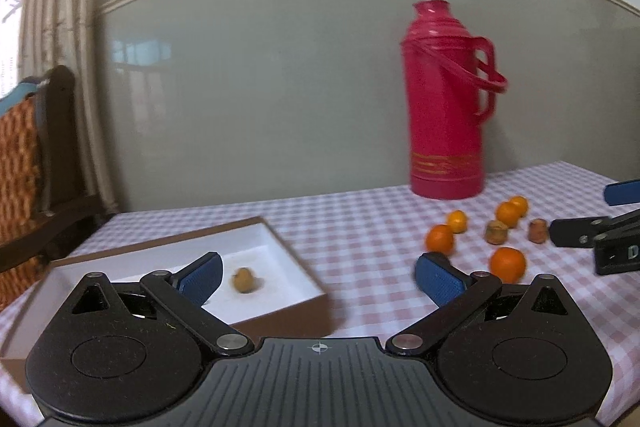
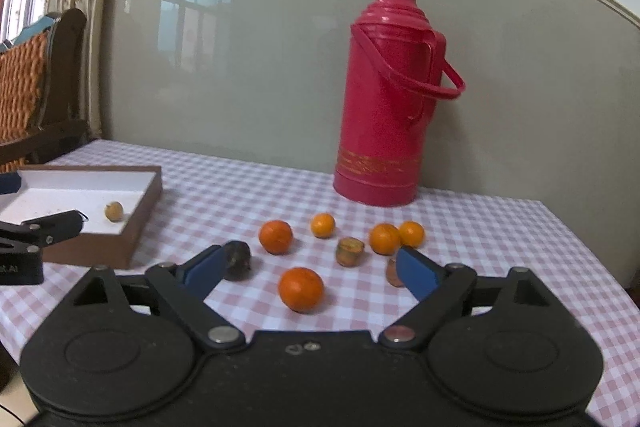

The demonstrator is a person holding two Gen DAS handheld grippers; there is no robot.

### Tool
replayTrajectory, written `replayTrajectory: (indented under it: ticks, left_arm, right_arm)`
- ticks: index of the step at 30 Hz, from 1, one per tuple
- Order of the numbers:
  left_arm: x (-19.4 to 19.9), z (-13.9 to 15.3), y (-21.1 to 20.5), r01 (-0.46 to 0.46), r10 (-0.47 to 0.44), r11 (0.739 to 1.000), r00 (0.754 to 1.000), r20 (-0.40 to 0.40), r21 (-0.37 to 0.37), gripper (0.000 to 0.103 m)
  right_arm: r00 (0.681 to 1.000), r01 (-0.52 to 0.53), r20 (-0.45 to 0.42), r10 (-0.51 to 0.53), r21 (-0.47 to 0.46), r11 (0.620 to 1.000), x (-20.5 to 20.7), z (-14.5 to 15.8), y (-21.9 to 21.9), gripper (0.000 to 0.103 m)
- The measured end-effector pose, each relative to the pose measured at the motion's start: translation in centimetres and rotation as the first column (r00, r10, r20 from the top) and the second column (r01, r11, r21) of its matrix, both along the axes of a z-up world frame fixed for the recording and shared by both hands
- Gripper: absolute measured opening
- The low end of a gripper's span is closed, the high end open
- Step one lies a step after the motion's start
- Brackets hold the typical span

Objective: Organize fruits
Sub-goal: 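Grasp the dark round fruit with the left tool while the right tool grasps an orange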

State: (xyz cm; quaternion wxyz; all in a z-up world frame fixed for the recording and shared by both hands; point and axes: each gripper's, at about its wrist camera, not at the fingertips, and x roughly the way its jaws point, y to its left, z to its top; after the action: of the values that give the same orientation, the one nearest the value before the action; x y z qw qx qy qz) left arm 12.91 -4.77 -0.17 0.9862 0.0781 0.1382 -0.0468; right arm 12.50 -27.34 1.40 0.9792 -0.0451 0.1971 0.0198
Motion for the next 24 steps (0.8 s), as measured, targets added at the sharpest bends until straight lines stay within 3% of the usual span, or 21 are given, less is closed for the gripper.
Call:
replayTrajectory:
  ticks: [11,12,14,21,24]
  left_arm:
    - [1.7,-1.1,-3.2,0.064,-0.064,0.998,0.998,-0.022,-0.007,0.102]
    - [2.0,-1.2,-3.5,0.071,-0.071,0.997,0.997,-0.03,-0.009,0.101]
    - [2.5,-1.4,-3.8,0.077,-0.078,0.997,0.996,-0.046,-0.013,0.088]
    - [5.1,-2.7,-5.5,0.09,-0.089,0.996,0.991,-0.096,0.01,0.081]
    - [6.4,-3.0,-5.7,0.087,-0.087,0.996,0.989,-0.121,-0.007,0.077]
  right_arm:
    - [0.998,0.012,-0.054,-0.013,-0.024,1.0,1.5,-1.7,-1.5,0.079]
    - [0.998,0.005,-0.063,-0.006,-0.028,1.0,1.8,-2.0,-1.4,0.078]
    - [0.997,-0.008,-0.081,0.004,-0.046,0.999,2.2,-2.5,-1.3,0.075]
    - [0.992,-0.035,-0.121,0.029,-0.047,0.998,3.8,-3.9,-0.6,0.07]
    - [0.99,-0.046,-0.135,0.04,-0.039,0.998,4.8,-4.2,-0.5,0.061]
